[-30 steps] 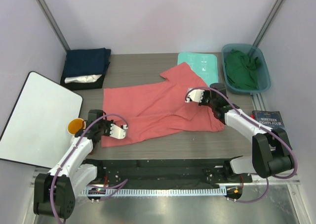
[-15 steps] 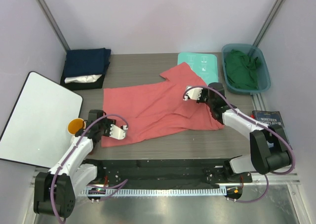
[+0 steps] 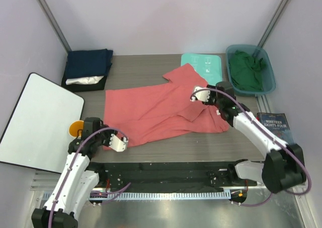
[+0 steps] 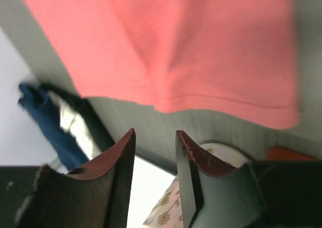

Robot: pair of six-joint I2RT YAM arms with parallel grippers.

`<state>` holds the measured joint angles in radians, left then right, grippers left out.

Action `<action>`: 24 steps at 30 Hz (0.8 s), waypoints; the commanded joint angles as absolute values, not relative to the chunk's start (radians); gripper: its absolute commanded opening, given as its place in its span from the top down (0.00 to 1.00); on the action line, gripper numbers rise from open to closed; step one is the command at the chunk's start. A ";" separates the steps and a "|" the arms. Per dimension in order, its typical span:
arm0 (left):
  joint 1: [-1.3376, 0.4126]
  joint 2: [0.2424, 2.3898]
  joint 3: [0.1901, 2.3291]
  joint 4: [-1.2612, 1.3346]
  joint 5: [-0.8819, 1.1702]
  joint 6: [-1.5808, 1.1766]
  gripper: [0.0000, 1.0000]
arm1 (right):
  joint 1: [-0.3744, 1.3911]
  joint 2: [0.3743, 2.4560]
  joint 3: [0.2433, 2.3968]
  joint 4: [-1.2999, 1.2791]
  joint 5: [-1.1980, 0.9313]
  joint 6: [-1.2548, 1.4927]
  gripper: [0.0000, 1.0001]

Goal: Fold and stack the t-shirts
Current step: Fold the tshirt

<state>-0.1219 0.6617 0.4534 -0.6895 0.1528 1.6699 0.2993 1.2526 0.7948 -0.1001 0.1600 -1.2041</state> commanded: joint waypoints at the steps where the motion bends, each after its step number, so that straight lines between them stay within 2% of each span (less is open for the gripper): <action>1: -0.115 0.661 0.466 -0.949 0.265 1.847 0.62 | 0.301 1.082 0.799 -0.593 -0.023 -1.340 0.52; 9: -0.115 0.810 0.498 -0.951 0.328 1.908 0.58 | 0.301 1.104 0.727 -0.772 -0.057 -1.330 0.52; 18: -0.117 0.874 0.528 -1.018 0.324 1.966 0.58 | 0.301 1.163 0.637 -0.720 -0.060 -1.321 0.50; 24: -0.115 0.882 0.486 -1.011 0.331 1.999 0.58 | 0.301 1.199 0.584 -0.566 -0.005 -1.307 0.50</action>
<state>-0.1219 0.8799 0.4942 -0.9882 0.2974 1.9514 0.2993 1.1748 0.5999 -0.6762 -0.0391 -1.3251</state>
